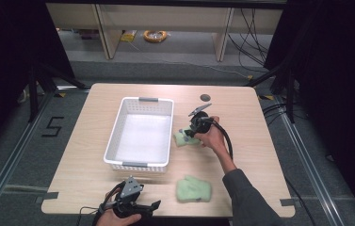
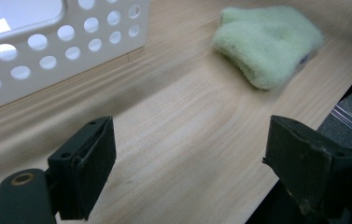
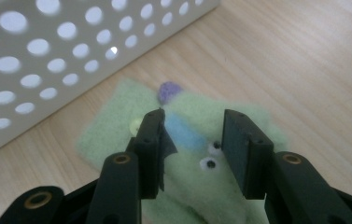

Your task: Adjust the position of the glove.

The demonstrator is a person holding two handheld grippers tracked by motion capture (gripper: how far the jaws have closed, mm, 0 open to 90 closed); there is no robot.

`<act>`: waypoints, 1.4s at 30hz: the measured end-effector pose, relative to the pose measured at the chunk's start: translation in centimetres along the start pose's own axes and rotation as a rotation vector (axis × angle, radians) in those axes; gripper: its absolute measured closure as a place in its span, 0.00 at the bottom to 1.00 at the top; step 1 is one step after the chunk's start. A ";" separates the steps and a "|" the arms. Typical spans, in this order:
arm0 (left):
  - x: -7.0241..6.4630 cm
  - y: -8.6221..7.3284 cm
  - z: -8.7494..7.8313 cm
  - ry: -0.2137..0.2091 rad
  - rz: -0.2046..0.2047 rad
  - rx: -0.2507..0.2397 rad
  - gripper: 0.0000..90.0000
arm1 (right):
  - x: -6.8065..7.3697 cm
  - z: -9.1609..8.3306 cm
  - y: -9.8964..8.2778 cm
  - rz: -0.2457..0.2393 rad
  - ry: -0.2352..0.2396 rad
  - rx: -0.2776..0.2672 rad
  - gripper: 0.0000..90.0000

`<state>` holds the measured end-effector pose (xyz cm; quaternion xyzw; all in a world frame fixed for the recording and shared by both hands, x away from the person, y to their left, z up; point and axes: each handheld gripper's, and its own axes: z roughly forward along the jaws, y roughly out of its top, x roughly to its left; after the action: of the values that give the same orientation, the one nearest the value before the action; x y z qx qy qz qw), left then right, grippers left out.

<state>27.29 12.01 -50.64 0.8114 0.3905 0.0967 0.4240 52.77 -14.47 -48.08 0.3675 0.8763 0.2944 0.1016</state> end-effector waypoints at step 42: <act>-0.1 0.0 0.2 -0.001 -0.010 -0.003 0.17 | 1.5 -5.2 -1.6 -0.045 0.094 -0.152 0.98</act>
<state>27.31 11.88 -50.76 0.8090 0.3940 0.0947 0.4258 48.73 -16.62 -44.72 0.3249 0.8632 0.3748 0.0945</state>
